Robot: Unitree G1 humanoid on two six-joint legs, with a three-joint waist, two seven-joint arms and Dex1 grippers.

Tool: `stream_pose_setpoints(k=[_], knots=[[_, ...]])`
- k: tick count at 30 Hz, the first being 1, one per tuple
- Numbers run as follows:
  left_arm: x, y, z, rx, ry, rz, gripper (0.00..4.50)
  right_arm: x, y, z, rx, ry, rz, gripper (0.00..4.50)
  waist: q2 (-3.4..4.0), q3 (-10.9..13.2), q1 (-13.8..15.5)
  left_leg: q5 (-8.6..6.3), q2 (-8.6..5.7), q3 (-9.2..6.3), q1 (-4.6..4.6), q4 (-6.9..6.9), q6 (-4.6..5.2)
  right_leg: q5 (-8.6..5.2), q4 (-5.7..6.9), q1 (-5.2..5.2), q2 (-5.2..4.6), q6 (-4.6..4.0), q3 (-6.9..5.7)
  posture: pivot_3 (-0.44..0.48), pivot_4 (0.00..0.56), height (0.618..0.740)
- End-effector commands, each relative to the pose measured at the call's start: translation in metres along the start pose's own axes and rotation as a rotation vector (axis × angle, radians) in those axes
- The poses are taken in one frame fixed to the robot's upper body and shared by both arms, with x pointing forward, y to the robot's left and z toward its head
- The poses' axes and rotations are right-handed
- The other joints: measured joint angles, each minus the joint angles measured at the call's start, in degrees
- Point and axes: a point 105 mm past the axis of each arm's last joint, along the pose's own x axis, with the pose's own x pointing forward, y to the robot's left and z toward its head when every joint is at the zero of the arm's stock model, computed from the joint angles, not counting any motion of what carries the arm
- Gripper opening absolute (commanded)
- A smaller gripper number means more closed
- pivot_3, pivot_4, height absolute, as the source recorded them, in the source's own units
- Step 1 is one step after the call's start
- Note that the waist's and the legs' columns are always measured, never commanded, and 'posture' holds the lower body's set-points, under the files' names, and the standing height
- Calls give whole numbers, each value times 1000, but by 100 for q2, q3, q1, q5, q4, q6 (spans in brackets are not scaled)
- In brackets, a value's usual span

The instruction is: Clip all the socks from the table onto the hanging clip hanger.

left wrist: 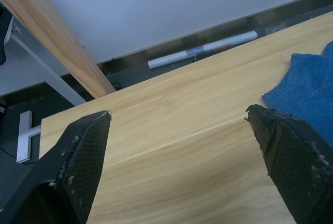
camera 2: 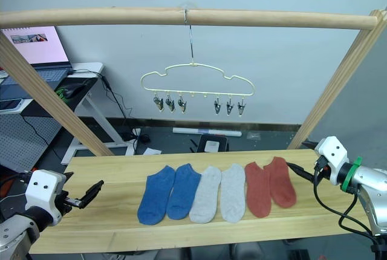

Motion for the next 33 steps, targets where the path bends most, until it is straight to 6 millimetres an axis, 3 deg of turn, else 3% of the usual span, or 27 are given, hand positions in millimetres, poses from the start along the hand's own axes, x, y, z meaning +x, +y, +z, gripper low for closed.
stream_pose_setpoints(k=[1,12,27,31,33], knots=[[1,2,14,9,-53,14,4500,0,-2,11,-33,-40,-12,4448,0,0,0,0,0,0,0,0,0,0,0,0,0,0,0,25,130,738],[10,4,12,34,-43,36,4500,5,1,9,-30,-51,-3,4448,0,0,0,-1,-2,1,-1,0,-1,1,0,0,0,1,-1,23,121,738],[8,9,21,28,-171,56,4500,12,3,13,-39,-80,-3,4448,0,-1,1,0,-3,1,-2,2,-1,10,1,1,1,16,-1,28,119,738],[8,14,20,30,-180,87,4500,15,4,20,-48,-108,-6,4448,0,-1,0,0,-3,2,-2,2,-1,12,1,1,1,20,0,27,125,738],[7,15,21,27,-192,101,4500,20,4,35,-26,-166,-19,4448,0,0,-4,0,-2,1,-2,2,-1,12,1,1,1,20,0,23,131,738]])
